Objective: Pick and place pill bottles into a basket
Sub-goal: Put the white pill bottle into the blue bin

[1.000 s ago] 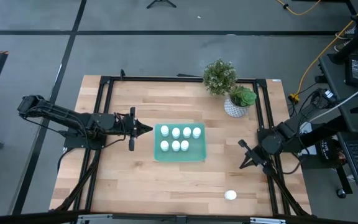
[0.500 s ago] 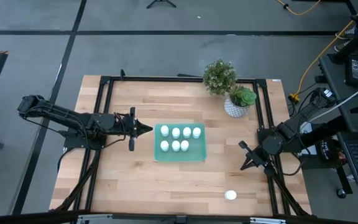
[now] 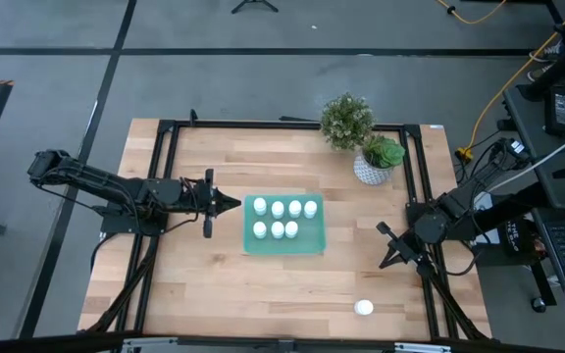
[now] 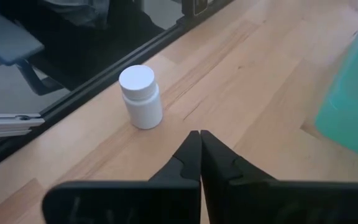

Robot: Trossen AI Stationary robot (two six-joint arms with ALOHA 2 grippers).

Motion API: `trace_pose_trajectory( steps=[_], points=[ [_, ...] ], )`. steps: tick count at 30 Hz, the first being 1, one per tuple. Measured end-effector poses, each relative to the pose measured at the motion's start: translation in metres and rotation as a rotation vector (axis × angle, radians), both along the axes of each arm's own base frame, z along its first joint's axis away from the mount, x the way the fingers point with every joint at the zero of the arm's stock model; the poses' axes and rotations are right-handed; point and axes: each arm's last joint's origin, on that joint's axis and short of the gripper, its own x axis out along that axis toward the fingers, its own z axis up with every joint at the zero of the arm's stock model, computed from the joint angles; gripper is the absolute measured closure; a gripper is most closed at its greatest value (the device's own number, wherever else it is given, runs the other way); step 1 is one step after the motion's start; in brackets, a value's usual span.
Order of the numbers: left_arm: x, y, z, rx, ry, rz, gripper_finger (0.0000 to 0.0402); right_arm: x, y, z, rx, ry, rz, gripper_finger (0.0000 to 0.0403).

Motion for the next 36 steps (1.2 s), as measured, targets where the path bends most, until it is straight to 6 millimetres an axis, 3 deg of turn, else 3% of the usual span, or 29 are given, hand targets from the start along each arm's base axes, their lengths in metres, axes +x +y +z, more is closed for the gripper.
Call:
trace_pose_trajectory(
  steps=[14, 23, 36],
  points=[
    [0.000, 0.000, 0.000, 0.069, 0.008, -0.010, 0.0399, 0.005, 0.002, 0.002, 0.031, -0.007, -0.069, 0.0403],
    [0.000, 0.000, 0.000, 0.069, 0.007, -0.009, 0.0397, 0.013, 0.018, -0.006, 0.030, 0.074, -0.047, 0.0403],
    [0.000, 0.000, -0.001, 0.071, 0.015, -0.009, 0.0397, 0.031, 0.058, 0.031, 0.047, 0.212, -0.152, 0.0403]
  ],
)
